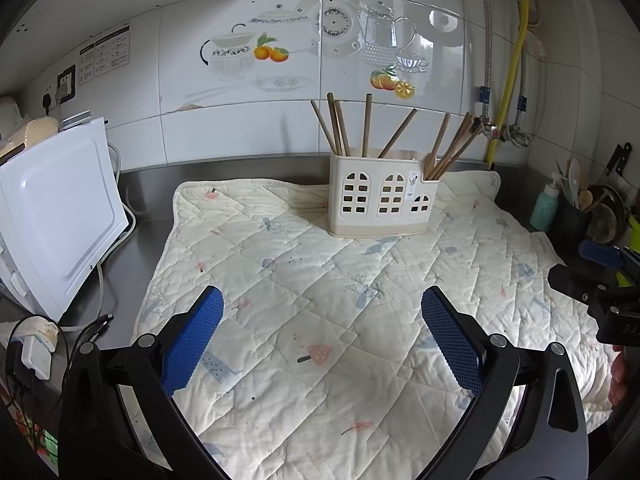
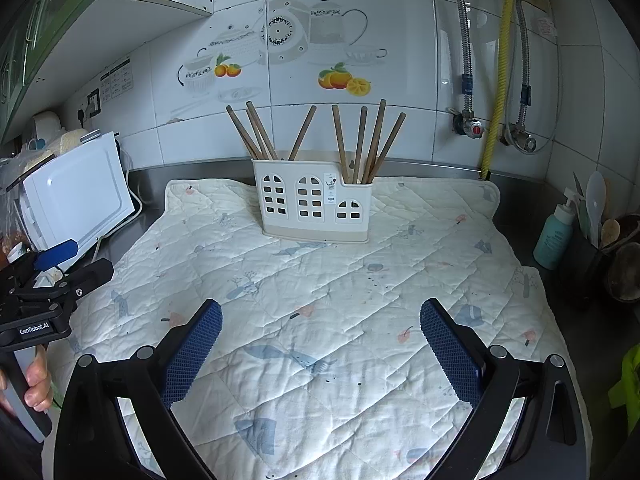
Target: Organize utensils
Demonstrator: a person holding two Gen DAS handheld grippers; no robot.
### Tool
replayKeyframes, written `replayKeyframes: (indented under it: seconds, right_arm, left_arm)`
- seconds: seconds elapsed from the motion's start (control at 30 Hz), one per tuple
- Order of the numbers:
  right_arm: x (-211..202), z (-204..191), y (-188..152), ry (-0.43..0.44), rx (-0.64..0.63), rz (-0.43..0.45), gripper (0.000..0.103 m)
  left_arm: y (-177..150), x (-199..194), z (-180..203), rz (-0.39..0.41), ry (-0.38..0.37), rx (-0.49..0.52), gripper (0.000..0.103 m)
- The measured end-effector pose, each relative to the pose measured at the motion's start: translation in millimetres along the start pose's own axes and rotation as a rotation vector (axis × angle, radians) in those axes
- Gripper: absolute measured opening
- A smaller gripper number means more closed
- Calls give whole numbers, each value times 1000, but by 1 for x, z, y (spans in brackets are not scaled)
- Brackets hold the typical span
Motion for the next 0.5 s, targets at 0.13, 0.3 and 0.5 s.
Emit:
replayKeyframes:
  seconds: [0.13, 0.3, 0.5]
  right_arm:
    - [0, 0, 0, 2, -1, 0, 96]
    - [-1, -2, -1, 2, -6, 2, 96]
    - [-1, -1, -1, -1, -3, 0, 96]
  left_arm:
    - [0, 1, 1, -2, -2, 1, 98]
    - [-1, 0, 1, 5, -10, -6, 98]
    - [-1, 2, -2, -7, -16, -14, 98]
Point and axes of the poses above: each gripper's, at about its wrist camera, not at the fingertips, and x roughly the way its jaws point, z to its right, y to its top, the point moved 5 cm from there along x, roughly the way its jaws point, and after that the axes turned 4 degrees about -z, right-handed, at the moved point
